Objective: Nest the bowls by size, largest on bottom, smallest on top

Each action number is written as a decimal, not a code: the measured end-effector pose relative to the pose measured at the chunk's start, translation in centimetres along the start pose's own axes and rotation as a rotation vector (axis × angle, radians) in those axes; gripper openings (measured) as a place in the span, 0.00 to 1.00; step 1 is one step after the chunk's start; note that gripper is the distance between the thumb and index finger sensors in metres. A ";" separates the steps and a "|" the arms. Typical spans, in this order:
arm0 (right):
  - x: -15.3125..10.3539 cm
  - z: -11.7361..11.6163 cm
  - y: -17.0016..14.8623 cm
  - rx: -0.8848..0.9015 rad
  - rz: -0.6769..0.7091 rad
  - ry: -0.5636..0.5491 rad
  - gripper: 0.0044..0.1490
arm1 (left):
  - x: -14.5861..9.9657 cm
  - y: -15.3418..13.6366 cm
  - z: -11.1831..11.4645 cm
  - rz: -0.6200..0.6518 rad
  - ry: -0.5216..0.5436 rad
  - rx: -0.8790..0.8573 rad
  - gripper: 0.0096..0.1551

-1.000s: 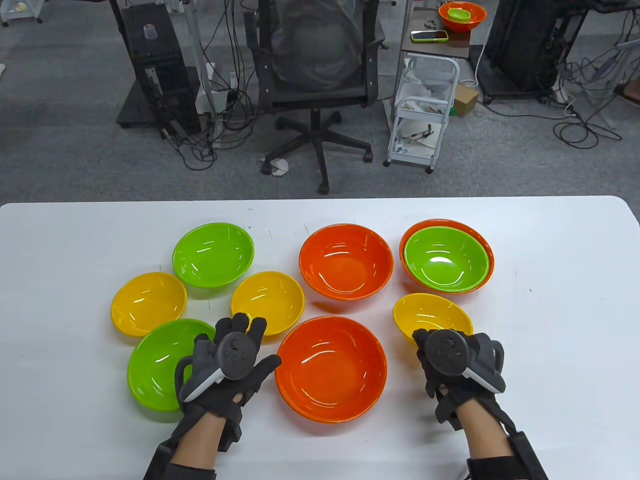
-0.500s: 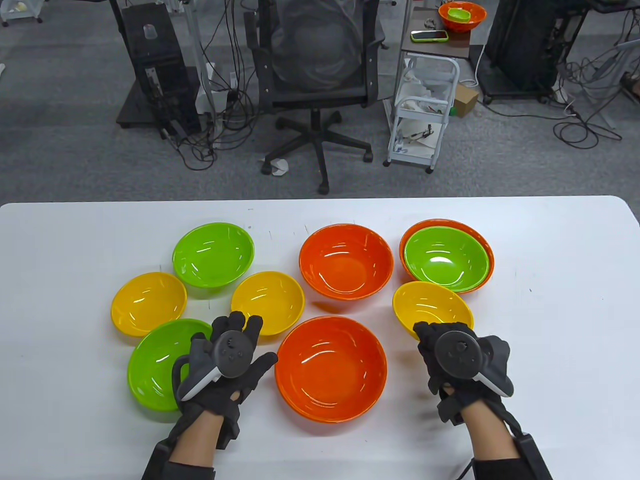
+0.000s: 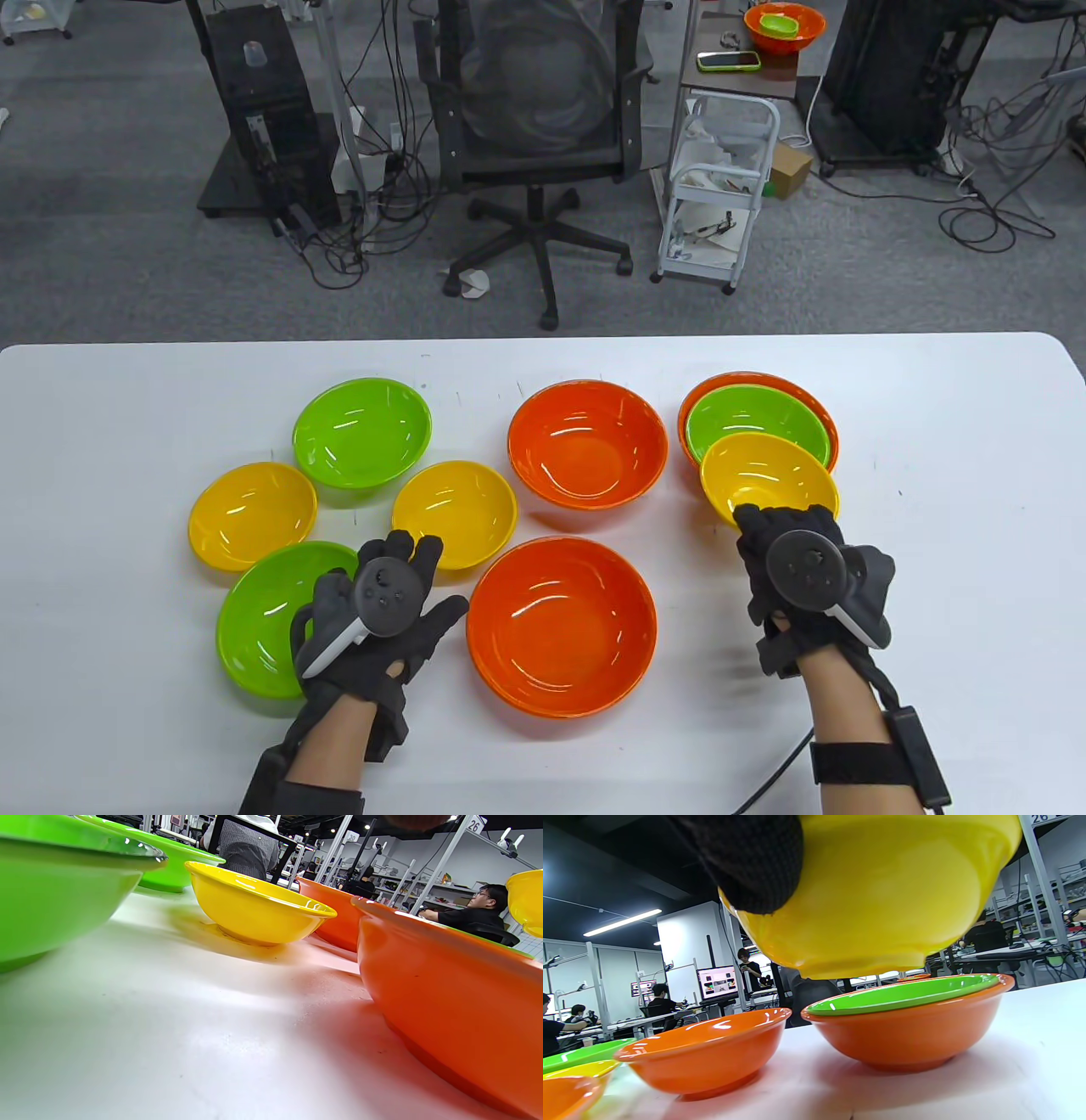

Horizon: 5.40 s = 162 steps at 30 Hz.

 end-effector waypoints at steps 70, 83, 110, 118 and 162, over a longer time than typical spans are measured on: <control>9.0 -8.7 -3.5 -0.023 -0.321 0.206 0.31 | 0.0 1.1 0.4 0.030 -0.010 -0.003 0.49; 7.6 -7.1 -2.9 -0.028 -0.253 0.209 0.33 | -0.1 1.0 0.3 0.035 -0.007 0.002 0.49; -3.1 -3.7 2.4 0.051 0.044 0.277 0.38 | -0.4 1.3 0.2 0.023 0.035 0.050 0.48; -3.7 -2.9 0.8 0.113 -0.003 0.258 0.38 | -0.5 -0.6 -1.2 -0.050 0.097 0.036 0.48; -3.8 -2.4 -0.4 0.212 -0.057 0.279 0.39 | -1.0 -17.6 -4.4 -0.603 0.088 -0.007 0.43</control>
Point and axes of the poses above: the tracker on the back of each hand, its own y axis roughly to the thumb side, its own x axis roughly from the wrist to the fingertips, z = x × y, the point moved 2 cm from there along x, roughly from the wrist to the fingertips, and after that the axes turned 5 degrees about -z, right-handed, at the moved point
